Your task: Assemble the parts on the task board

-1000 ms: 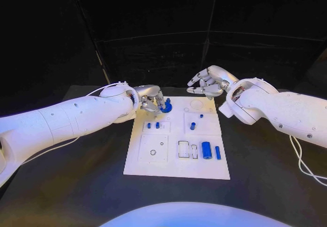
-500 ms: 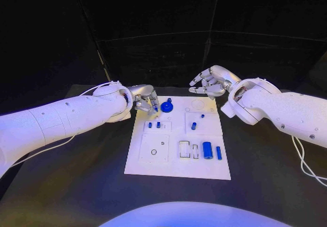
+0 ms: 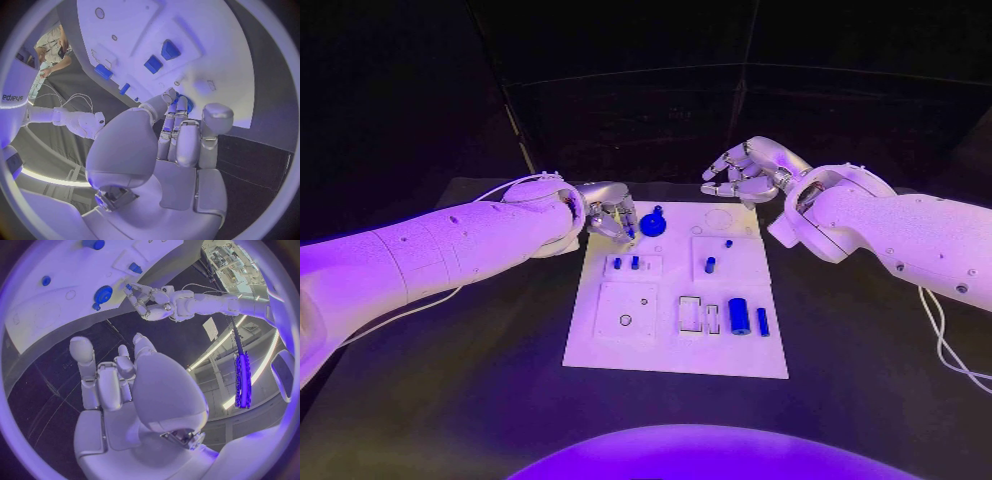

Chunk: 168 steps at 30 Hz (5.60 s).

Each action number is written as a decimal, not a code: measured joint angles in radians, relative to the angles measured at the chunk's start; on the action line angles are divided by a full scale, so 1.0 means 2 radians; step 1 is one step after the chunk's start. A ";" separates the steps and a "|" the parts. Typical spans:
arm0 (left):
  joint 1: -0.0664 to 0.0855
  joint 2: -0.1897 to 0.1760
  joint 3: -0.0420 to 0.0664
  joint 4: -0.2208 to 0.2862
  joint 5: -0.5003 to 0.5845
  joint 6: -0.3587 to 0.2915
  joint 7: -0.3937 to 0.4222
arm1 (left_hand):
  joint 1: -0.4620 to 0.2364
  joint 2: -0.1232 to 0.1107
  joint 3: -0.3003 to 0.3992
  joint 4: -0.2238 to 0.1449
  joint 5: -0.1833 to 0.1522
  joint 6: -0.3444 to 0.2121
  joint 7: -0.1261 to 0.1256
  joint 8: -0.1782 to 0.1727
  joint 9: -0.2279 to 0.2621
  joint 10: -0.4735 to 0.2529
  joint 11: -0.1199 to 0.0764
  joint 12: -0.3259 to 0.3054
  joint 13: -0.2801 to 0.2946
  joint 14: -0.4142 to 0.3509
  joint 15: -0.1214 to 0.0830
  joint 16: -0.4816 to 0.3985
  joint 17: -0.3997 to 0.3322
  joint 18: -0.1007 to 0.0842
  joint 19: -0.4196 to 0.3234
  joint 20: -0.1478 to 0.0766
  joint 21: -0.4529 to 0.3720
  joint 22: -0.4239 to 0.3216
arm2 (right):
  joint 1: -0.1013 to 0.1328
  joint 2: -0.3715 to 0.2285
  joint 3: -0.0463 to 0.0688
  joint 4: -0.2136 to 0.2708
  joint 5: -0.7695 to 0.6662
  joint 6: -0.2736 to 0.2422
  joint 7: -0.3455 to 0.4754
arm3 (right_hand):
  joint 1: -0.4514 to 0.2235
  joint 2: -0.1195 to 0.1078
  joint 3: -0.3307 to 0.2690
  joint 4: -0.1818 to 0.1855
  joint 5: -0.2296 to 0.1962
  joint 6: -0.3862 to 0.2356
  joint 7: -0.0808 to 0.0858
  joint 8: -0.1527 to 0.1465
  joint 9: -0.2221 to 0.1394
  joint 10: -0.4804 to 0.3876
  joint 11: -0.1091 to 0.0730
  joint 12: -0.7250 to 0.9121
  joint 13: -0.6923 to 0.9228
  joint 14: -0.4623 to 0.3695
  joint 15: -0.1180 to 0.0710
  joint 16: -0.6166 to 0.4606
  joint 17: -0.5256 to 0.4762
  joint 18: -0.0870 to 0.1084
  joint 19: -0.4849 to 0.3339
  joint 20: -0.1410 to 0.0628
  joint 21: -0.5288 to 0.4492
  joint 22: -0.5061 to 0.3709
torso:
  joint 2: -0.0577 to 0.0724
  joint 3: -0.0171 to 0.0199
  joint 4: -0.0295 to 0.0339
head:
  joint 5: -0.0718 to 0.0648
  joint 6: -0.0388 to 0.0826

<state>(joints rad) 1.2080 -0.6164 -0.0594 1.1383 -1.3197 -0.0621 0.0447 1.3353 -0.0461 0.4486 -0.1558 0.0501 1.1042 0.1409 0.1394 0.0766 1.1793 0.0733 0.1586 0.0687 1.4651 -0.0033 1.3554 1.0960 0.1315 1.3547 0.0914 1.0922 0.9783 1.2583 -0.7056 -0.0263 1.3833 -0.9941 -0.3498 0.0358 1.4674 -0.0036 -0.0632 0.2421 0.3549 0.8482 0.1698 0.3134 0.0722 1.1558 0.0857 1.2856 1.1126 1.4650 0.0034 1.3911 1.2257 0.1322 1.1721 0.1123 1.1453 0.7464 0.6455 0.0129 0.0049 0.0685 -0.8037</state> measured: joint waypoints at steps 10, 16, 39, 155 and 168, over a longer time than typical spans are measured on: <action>-0.002 0.004 0.000 -0.005 -0.003 0.017 -0.005 | 0.000 0.000 0.000 0.000 0.000 0.000 0.000 0.000 0.000 0.000 0.000 0.000 0.000 0.000 0.000 0.000 -0.001 0.000 0.000 0.000 0.000 -0.001 | 0.000 0.000 0.000 0.000 0.000 0.000 0.000 | 0.000 0.000 0.000 0.000 0.002 0.000 0.000 0.000 0.000 0.000 0.000 0.000 0.000 0.000 0.000 0.000 0.000 0.000 0.000 0.000 0.000 0.001 | 0.000 0.0000 0.0000 | 0.000 -0.001; -0.002 0.006 0.000 -0.008 -0.003 0.025 -0.008 | -0.002 -0.002 0.000 0.000 0.000 0.000 0.000 0.000 0.000 0.000 0.000 -0.002 0.000 0.000 0.000 0.000 -0.002 0.000 0.000 0.000 0.000 -0.001 | 0.000 0.000 0.000 0.000 0.000 0.000 0.000 | 0.000 0.000 0.000 0.000 0.002 0.000 0.000 0.000 0.000 0.000 0.000 0.000 0.000 0.000 0.000 0.000 0.000 0.000 0.000 0.000 0.000 0.001 | 0.000 0.0000 0.0002 | 0.000 -0.001; -0.005 0.016 -0.001 -0.016 -0.004 0.033 -0.012 | -0.002 -0.002 0.001 0.001 0.000 0.000 0.000 0.000 0.000 0.000 0.000 -0.002 0.000 0.000 0.000 0.000 -0.002 0.000 0.000 0.000 0.000 -0.003 | 0.000 0.001 0.000 0.001 0.000 0.000 0.001 | 0.000 0.000 0.000 0.000 0.002 0.000 0.000 0.000 0.000 0.000 0.000 0.000 0.000 0.000 0.000 0.000 0.000 0.000 0.000 0.000 0.000 0.001 | 0.000 0.0001 0.0001 | -0.002 -0.001; -0.005 -0.090 -0.002 0.124 0.637 -0.016 0.182 | -0.020 -0.016 -0.002 0.018 0.000 -0.043 0.021 -0.009 -0.003 -0.031 0.020 -0.004 0.003 -0.131 0.014 -0.168 -0.300 0.019 -0.116 0.018 -0.186 -0.164 | -0.060 0.009 0.002 -0.022 -0.300 0.102 -0.116 | 0.074 -0.041 0.187 -0.038 -0.073 0.081 -0.005 -0.079 -0.003 -0.042 0.001 -0.503 -0.508 0.001 0.001 -0.031 -0.025 0.015 0.035 -0.004 0.004 0.013 | 0.000 0.0000 0.0003 | -0.039 0.013; -0.005 -0.089 -0.002 0.124 0.637 -0.016 0.182 | -0.017 -0.013 -0.003 0.016 0.000 -0.043 0.021 -0.009 -0.003 -0.031 0.020 -0.002 0.003 -0.131 0.014 -0.168 -0.301 0.019 -0.116 0.018 -0.188 -0.164 | -0.063 0.012 0.002 -0.016 -0.335 0.095 -0.140 | 0.056 -0.049 0.233 -0.065 -0.087 0.111 -0.011 -0.082 0.000 -0.013 -0.004 -0.505 -0.515 0.001 -0.003 -0.039 -0.048 0.007 0.047 -0.007 0.026 0.045 | 0.000 0.0001 0.0004 | -0.039 0.011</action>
<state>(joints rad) 1.1980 -0.7954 -0.0637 1.3858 -0.0457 -0.0946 0.4088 1.3014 -0.0721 0.4428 -0.1229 0.0502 1.0185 0.1837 0.1212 0.0698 1.1165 0.1143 0.1550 0.0740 1.2041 0.0253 1.0185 0.4946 0.1701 1.1226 0.1268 0.7164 0.6496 1.1313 -0.6809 -0.0228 1.3517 -1.6634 -0.1608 -0.2441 1.5795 -0.1016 0.4028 0.1126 0.1803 1.0707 0.1484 0.1498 0.0713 1.1299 0.0770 0.2746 0.0821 1.4667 -0.0022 1.3131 1.1289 0.1471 1.2663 0.0983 1.1981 0.8359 0.6451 0.0131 0.0057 -0.0099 -0.7826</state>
